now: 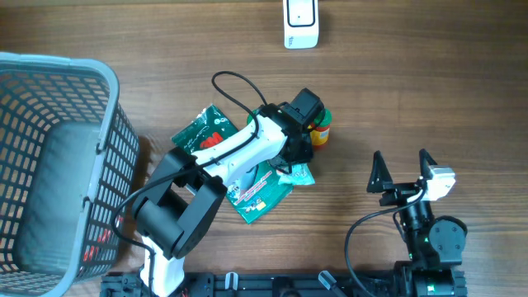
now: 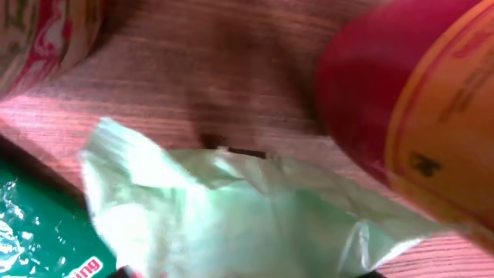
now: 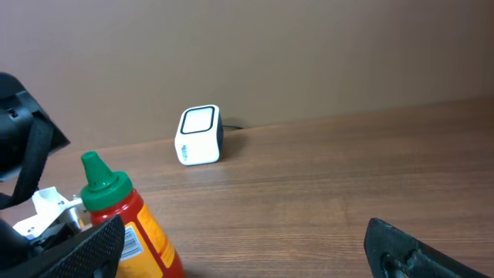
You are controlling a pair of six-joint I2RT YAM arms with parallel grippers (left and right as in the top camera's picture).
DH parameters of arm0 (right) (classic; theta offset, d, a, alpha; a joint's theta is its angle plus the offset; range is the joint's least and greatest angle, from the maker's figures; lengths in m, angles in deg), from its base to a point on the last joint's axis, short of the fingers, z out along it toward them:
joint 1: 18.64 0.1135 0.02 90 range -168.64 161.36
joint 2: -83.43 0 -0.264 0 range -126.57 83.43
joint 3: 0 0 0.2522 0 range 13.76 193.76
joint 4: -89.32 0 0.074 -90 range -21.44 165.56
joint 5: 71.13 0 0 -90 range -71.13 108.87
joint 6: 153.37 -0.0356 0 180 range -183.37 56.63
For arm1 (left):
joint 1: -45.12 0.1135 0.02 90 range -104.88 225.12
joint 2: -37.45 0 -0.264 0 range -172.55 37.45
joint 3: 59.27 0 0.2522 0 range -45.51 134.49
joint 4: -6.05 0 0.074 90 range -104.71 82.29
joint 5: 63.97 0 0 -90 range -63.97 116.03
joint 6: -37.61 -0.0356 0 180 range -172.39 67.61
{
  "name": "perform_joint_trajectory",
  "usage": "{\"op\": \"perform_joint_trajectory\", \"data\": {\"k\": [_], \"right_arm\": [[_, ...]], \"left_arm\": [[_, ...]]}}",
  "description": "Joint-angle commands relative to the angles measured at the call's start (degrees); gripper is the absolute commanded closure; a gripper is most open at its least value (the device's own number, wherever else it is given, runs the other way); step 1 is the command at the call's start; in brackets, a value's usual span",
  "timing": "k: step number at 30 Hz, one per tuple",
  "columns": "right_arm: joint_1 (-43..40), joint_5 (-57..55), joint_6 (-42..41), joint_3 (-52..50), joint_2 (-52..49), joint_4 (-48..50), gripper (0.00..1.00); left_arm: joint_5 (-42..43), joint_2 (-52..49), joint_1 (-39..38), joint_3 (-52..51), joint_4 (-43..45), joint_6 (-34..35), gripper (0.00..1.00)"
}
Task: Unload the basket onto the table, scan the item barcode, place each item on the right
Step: 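Carry the wet-wipe pack and lower it beside the Kleenex pack, then open the left gripper and reach into the basket toward the red stick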
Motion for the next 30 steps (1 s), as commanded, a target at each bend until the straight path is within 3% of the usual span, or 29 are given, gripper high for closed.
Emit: {"op": "perform_joint_trajectory", "data": {"k": [1, 3, 10, 14, 19, 25, 30], "right_arm": [[0.5, -0.8, -0.6, 0.0, 0.1, 0.2, 0.00], [0.5, -0.8, -0.6, 0.0, 0.1, 0.2, 0.00], [0.5, -0.8, -0.6, 0.0, 0.1, 0.2, 0.00], [0.5, -0.8, -0.6, 0.0, 0.1, 0.2, 0.00], [0.5, -0.8, -0.6, 0.0, 0.1, 0.2, 0.00], [0.5, -0.8, -0.6, 0.0, 0.1, 0.2, 0.00], [0.5, -0.8, -0.6, 0.0, 0.1, 0.2, 0.00]], "left_arm": [[-0.6, 4.4, -0.3, 0.7, -1.1, 0.5, 0.50], [-0.6, 8.7, -0.3, 0.7, -1.1, 0.5, 0.41], [-0.8, 17.7, -0.3, 0.7, -0.9, 0.3, 0.43], [-4.8, 23.0, -0.3, 0.7, -1.2, 0.3, 0.22], [-16.6, 32.3, -0.2, 0.9, -2.8, 0.3, 0.02], [-32.8, 46.4, 1.5, 1.6, -4.6, 0.3, 0.00], [-38.7, 59.2, 12.5, 1.6, -4.9, 0.4, 0.00]]}}
